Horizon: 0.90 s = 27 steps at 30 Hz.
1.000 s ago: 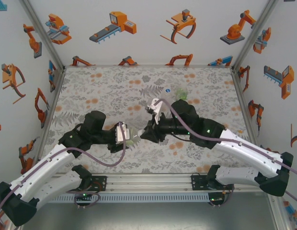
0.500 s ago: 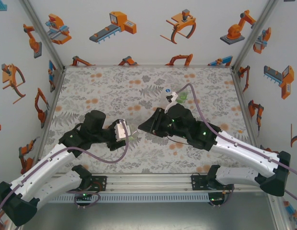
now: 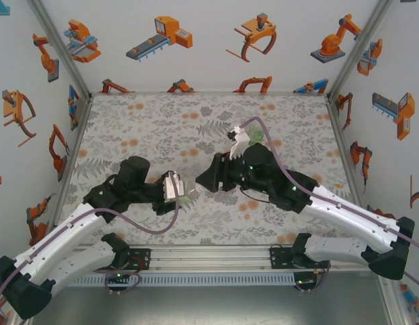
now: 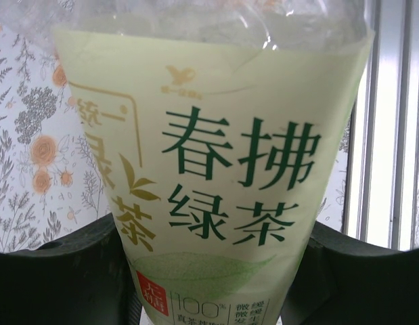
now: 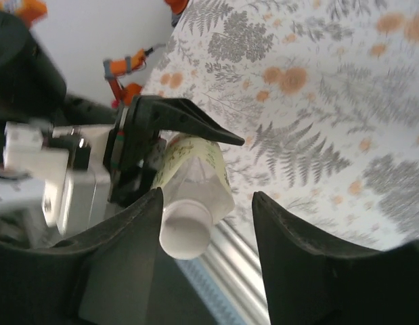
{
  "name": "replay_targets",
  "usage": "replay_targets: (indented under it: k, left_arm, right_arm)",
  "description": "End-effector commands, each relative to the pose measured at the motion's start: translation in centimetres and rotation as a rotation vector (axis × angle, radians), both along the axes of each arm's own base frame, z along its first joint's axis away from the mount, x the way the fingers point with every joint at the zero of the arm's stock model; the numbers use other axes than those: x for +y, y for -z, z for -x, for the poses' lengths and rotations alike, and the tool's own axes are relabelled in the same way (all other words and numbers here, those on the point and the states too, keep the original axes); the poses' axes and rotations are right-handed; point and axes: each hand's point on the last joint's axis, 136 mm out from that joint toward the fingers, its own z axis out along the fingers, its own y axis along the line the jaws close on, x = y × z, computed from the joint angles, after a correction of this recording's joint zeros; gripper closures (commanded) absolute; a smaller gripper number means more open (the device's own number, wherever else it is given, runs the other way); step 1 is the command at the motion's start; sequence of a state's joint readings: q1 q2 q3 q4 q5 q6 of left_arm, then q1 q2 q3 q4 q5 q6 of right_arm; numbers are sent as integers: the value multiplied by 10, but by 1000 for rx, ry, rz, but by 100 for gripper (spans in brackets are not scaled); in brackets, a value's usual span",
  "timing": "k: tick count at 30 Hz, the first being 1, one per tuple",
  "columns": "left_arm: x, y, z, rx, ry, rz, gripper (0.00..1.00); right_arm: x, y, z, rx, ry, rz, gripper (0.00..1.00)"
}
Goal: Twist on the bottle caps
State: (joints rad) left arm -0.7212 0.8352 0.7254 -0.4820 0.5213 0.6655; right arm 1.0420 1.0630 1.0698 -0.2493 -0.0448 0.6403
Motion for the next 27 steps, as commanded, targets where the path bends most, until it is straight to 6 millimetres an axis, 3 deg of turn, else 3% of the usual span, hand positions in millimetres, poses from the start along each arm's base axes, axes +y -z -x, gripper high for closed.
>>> replay_targets:
  k: [1,11,19,27]
  left_arm:
    - [-7,-16,10,-19,78,52,100]
    - [-12,-16,28,45,175,75,100]
    - [-14,-15,37,101,229,76,100]
    - [-15,-15,38,103,235,75,100]
  right_arm:
    - [0,-40,25,-389,-235,60,44]
    - [-5,-26,98,-887,-829,227,42]
    - [4,-19,98,-946,-907,248,46]
    - [14,-15,99,-945,-936,212,57]
